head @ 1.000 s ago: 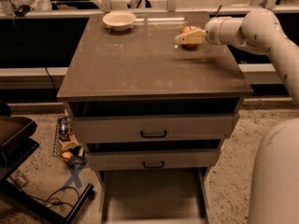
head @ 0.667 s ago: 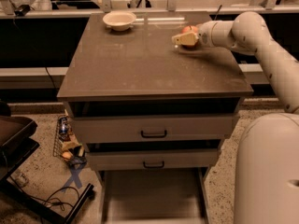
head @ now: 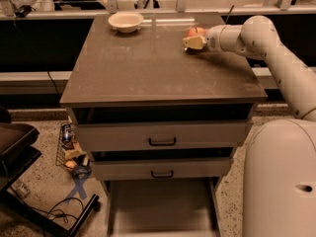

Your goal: Place apple into bottom drawer

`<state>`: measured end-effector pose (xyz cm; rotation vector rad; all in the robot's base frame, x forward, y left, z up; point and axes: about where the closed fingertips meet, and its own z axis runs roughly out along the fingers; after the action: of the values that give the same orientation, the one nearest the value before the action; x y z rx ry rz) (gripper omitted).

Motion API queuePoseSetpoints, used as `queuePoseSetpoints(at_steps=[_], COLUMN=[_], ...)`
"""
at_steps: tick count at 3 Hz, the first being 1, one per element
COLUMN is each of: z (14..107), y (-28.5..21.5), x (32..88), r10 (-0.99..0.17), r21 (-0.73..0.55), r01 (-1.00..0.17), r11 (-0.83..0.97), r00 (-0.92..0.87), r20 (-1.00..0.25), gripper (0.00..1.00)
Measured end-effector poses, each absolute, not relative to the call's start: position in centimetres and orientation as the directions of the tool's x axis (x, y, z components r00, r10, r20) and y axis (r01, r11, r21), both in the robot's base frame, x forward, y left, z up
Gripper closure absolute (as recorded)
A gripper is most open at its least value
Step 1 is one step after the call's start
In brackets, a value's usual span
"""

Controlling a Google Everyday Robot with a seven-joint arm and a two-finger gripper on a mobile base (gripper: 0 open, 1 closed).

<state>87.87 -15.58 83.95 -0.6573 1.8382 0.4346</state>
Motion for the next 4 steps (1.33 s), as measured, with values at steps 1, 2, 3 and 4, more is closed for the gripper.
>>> queuePoseSetpoints(at_steps=[1,2,3,4], z=[83.8,85.2,90.2,94.6], y=[-15.3,-15.3,-17.5,-19.8], x=[87.9,87.3,83.7,78.4], r10=[-0.23,-0.248,-0.275,-0.29], r21=[-0.014,-0.04,-0.101,-0.151], r01=[-0.628,-0.636,-0.624,-0.596], r11=[0.778,0.771,0.775,0.789], r00=[-0.265,-0.242,-0.189,-0.143], r20=[-0.936,-0.938,-0.943,-0.946], gripper=[1.0,1.0,1.0,1.0])
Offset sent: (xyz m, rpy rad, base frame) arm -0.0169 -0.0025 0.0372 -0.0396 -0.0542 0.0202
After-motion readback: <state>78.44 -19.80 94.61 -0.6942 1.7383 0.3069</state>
